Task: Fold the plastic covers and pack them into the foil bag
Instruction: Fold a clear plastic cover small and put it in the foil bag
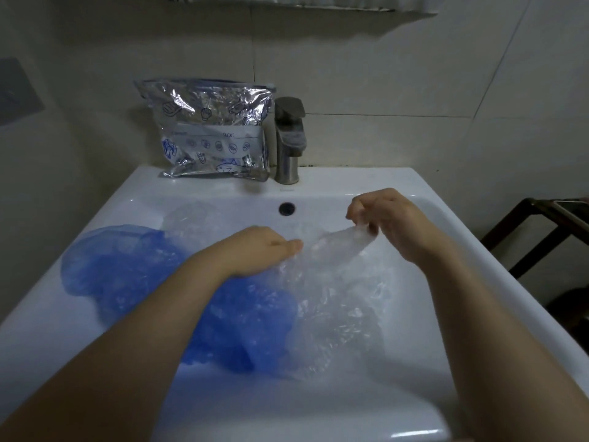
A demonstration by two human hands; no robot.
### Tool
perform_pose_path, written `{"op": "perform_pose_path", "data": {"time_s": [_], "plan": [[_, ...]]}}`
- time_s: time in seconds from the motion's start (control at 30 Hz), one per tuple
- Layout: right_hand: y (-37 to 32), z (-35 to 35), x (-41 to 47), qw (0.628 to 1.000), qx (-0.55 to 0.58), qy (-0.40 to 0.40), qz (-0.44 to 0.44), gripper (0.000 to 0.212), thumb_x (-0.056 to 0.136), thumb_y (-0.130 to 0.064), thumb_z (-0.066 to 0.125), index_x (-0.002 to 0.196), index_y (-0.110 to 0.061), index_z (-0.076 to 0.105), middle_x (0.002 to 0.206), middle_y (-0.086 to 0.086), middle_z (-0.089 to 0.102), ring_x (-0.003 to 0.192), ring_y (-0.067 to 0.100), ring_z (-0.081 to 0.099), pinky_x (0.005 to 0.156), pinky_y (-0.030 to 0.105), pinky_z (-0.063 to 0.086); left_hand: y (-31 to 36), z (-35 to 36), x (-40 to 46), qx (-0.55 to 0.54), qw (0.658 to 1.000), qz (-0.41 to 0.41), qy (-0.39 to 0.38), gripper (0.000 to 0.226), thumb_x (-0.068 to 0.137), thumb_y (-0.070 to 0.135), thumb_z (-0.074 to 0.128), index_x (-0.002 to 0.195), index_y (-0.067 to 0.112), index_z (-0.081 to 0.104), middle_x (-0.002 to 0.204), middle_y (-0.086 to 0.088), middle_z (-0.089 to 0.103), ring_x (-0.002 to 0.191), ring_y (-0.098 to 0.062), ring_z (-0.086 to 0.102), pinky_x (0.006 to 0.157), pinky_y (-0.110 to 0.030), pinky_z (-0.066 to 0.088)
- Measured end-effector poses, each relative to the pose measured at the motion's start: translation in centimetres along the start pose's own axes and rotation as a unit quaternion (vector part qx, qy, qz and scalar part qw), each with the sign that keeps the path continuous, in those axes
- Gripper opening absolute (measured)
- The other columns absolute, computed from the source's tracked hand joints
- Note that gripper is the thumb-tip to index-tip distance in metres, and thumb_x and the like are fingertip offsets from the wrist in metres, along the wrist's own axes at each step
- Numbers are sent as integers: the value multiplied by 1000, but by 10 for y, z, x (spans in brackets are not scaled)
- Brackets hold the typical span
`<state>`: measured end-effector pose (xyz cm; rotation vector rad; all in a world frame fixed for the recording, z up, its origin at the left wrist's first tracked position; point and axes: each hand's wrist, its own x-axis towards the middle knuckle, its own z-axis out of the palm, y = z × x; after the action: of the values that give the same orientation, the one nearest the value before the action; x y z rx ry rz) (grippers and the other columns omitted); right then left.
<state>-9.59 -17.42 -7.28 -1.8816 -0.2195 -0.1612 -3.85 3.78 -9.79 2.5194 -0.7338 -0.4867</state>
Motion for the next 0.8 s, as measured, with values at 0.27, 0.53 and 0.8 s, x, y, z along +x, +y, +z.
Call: {"op": "perform_pose_path", "data": {"time_s": [0.27, 0.53, 0.8], "plan": [[-3, 8, 0, 875, -478, -39, 67, 36, 87, -49, 54, 67, -21, 63, 77, -5, 62, 86, 6, 50, 112, 47, 10, -19, -12, 9, 216, 899, 108, 364, 39, 84, 25, 37, 91, -1, 65, 108, -14, 64, 117, -36, 49, 97, -44, 36], [-10, 27, -1, 939, -290, 132, -127, 19, 83, 0, 63, 84, -16, 55, 93, 1, 46, 74, -2, 44, 68, 3, 35, -11, -10, 6, -26, 896, 133, 422, 17, 82, -7, 56, 96, 3, 58, 95, 0, 47, 77, -11, 43, 67, -6, 33], [5, 13, 5, 892, -398, 214, -16, 35, 85, 8, 44, 105, -7, 68, 101, 14, 63, 93, 28, 57, 71, 20, 32, -24, -10, 11, -73, 904, 63, 418, 25, 82, -6, 56, 103, 6, 65, 98, -9, 60, 79, -18, 49, 66, -16, 32]]}}
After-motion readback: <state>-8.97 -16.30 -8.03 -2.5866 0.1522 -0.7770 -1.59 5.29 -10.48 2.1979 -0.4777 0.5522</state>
